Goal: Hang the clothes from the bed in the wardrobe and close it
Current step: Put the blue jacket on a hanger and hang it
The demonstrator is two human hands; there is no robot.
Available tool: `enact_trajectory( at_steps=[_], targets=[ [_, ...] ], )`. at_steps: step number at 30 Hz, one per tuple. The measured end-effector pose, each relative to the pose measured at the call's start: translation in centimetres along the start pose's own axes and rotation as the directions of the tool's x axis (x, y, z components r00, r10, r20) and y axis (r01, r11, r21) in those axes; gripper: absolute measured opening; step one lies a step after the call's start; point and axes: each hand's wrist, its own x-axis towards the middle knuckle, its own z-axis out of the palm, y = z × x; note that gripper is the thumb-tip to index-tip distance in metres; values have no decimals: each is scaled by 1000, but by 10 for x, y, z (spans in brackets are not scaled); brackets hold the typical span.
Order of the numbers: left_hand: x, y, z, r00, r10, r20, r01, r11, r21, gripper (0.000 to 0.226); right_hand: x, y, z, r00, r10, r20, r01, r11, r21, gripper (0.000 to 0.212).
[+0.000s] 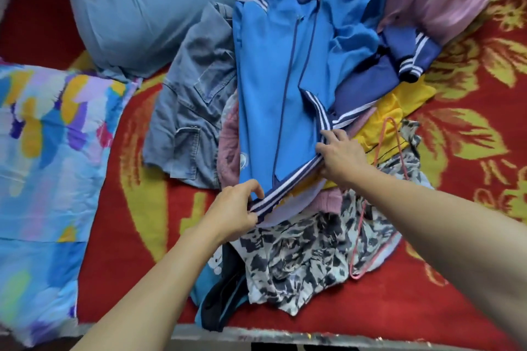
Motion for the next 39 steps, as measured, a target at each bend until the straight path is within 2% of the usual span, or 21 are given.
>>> enact_trajectory(
  at_steps=[2,4,6,8,10,12,14,17,19,23,26,28,30,33,37,39],
  targets=[
    [-17,11,-11,997,6,77,-6,1000,-2,36,-15,21,-18,995,100,-11,-100,995,-28,42],
    [-38,22,-19,995,33,96,-37,998,46,34,-34,40,-38,982,183,-41,-185,981,-57,31],
    [-60,29,-26,997,53,61,-60,989,133,18,-56,55,-59,969,240,-65,-245,966,-78,29],
    [-79,36,-36,999,51,-2,-50,987,156,12,-80,67,-78,961,265,-78,-270,961,-60,31],
    [-94,44,-49,997,52,-57,-42,986,162,8,-104,73,-101,960,256,-113,-252,967,46,31],
    [-107,56,-63,993,71,-89,-52,978,202,15,-126,72,-132,945,251,-210,-189,942,276,23],
    [-123,72,-77,985,109,-135,-74,967,242,29,-144,67,-170,910,299,-286,-123,855,503,20],
    [-154,99,-102,949,194,-247,-123,953,277,57,-177,61,-230,854,340,-395,15,742,670,34],
    [-183,120,-119,890,268,-370,-138,930,340,60,-206,58,-271,800,371,-471,124,667,735,39],
    [-256,158,-158,613,384,-691,-142,913,382,42,-276,55,-343,681,443,-583,289,569,770,40],
    [-317,189,-180,432,462,-775,-200,887,417,39,-337,51,-383,646,430,-631,428,480,766,31],
    [-356,208,-188,343,484,-805,-245,873,421,33,-375,46,-404,635,439,-636,511,380,771,28],
    [-392,225,-192,287,481,-829,-294,867,401,32,-410,40,-421,636,454,-624,571,267,777,20],
    [-438,243,-194,244,465,-851,-335,864,377,22,-452,32,-437,680,412,-606,621,116,775,11],
    [-469,250,-193,180,459,-870,-298,868,396,21,-493,23,-444,774,260,-577,591,31,806,10],
    [-467,248,-189,197,472,-859,-250,871,422,21,-507,17,-443,813,183,-553,565,-11,825,12]
  ],
)
